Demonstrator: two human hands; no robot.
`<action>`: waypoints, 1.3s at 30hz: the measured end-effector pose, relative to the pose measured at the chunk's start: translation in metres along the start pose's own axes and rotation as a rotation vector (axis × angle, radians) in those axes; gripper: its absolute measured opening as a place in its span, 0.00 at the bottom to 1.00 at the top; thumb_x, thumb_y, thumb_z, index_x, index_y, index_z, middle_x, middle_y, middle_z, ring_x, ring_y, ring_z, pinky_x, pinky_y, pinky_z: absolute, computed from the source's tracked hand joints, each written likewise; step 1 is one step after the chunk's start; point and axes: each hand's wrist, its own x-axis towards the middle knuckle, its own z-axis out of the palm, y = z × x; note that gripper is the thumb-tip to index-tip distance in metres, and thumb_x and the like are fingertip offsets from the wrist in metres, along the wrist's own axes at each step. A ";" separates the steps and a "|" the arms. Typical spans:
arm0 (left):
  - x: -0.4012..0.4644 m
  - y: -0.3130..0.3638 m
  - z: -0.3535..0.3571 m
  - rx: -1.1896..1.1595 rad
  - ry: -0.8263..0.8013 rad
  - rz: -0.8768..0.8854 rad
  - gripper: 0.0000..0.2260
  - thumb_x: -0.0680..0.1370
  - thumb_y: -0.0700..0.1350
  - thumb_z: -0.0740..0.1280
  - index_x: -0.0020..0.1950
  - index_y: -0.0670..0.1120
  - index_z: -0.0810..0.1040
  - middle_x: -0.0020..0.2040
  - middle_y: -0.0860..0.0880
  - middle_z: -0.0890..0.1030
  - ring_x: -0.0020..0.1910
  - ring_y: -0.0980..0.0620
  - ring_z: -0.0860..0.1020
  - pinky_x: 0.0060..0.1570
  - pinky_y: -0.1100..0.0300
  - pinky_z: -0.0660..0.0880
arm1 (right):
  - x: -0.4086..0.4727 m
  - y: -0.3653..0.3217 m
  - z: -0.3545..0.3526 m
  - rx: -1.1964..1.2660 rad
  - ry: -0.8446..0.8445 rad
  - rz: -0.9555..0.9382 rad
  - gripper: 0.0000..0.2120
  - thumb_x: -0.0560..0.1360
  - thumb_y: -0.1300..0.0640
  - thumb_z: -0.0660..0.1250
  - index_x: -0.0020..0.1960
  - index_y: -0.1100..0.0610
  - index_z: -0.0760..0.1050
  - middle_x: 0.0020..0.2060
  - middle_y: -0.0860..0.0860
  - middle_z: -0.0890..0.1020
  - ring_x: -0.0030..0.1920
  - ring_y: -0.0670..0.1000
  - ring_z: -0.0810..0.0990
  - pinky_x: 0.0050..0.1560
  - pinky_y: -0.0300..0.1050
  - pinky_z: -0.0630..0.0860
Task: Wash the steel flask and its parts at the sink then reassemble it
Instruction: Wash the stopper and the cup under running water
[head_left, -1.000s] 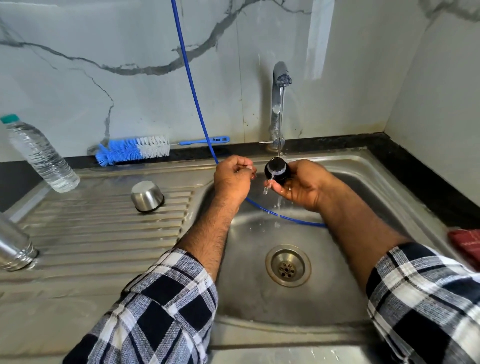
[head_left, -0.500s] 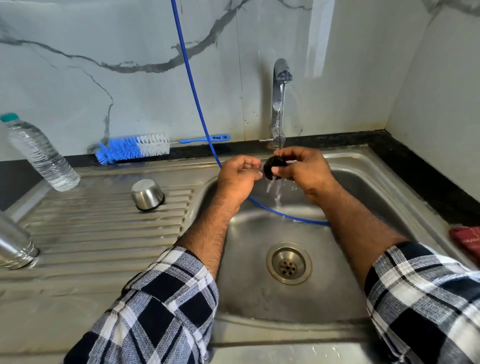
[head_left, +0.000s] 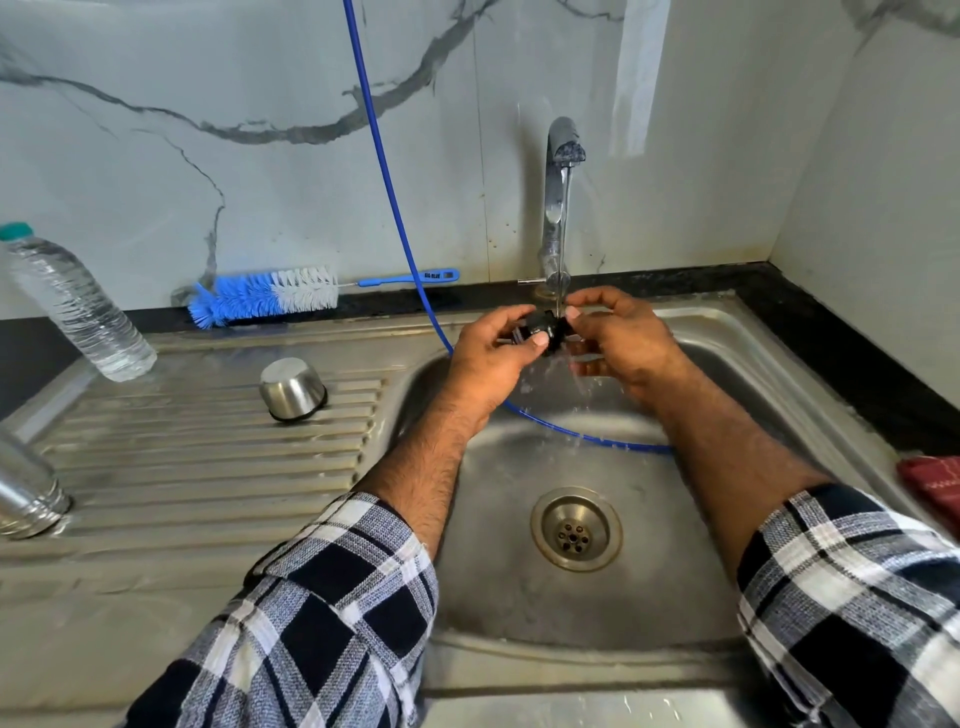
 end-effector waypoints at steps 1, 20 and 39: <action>0.000 0.001 0.000 -0.071 0.000 -0.055 0.10 0.81 0.43 0.74 0.62 0.48 0.84 0.53 0.47 0.87 0.50 0.49 0.85 0.49 0.55 0.83 | -0.001 0.000 0.000 0.003 -0.043 -0.018 0.06 0.83 0.58 0.70 0.59 0.53 0.83 0.48 0.55 0.87 0.44 0.54 0.85 0.41 0.50 0.83; -0.001 0.011 -0.005 -0.406 -0.076 -0.250 0.09 0.78 0.40 0.76 0.56 0.40 0.81 0.52 0.36 0.87 0.50 0.36 0.87 0.53 0.48 0.85 | -0.004 -0.004 -0.003 -0.051 0.074 -0.125 0.03 0.79 0.58 0.75 0.51 0.53 0.87 0.44 0.48 0.89 0.45 0.49 0.85 0.45 0.49 0.82; 0.000 0.005 -0.002 0.027 0.033 -0.068 0.31 0.64 0.35 0.85 0.64 0.49 0.80 0.61 0.51 0.84 0.59 0.50 0.81 0.64 0.47 0.81 | -0.007 0.001 -0.017 0.159 0.088 0.111 0.21 0.75 0.56 0.80 0.62 0.64 0.79 0.50 0.59 0.89 0.48 0.58 0.90 0.53 0.55 0.87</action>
